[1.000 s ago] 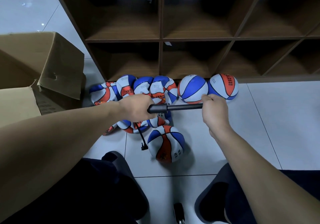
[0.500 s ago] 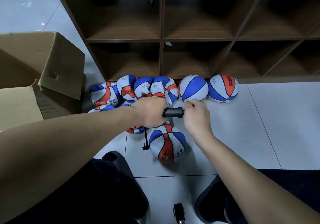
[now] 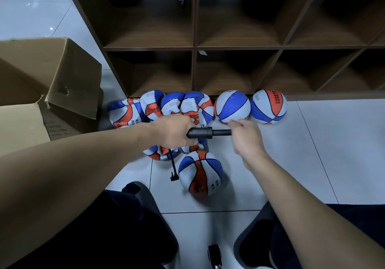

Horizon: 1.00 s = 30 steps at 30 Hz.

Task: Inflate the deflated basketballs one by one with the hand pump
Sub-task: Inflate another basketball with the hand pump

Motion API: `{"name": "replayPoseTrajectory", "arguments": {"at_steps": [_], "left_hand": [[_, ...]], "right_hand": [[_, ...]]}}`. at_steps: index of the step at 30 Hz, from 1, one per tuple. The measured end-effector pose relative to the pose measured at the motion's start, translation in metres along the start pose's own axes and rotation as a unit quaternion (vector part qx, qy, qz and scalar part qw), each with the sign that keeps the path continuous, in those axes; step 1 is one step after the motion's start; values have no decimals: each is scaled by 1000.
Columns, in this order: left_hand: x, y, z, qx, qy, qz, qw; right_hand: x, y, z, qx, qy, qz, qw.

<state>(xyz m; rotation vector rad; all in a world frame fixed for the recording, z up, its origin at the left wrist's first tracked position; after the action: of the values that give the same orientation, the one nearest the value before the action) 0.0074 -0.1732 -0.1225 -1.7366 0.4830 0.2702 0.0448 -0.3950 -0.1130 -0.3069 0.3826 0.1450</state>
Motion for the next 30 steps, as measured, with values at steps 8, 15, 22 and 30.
{"name": "replayPoseTrajectory", "arguments": {"at_steps": [8, 15, 22, 30], "left_hand": [[-3, 3, 24, 0, -22, 16, 1000], [-5, 4, 12, 11, -28, -37, 999], [-3, -2, -16, 17, -11, -74, 997], [2, -4, -29, 58, 8, -78, 995]], "right_hand": [[15, -26, 3, 54, 14, -73, 996], [2, -5, 11, 6, -50, -67, 996], [-8, 8, 11, -8, -65, -53, 996], [-16, 20, 4, -11, -61, -31, 998]]}}
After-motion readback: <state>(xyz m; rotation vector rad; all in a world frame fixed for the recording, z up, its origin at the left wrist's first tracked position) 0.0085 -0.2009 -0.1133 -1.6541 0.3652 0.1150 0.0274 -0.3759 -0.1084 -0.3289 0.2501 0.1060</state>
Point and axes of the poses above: each hand's wrist, its own x-axis towards the middle knuckle, its own y-axis out of the palm, z = x × y, the point moved 1 cm from there along x, towards the middle knuckle, and after that the axes turned 9 degrees about x, right-handed, at the moved point
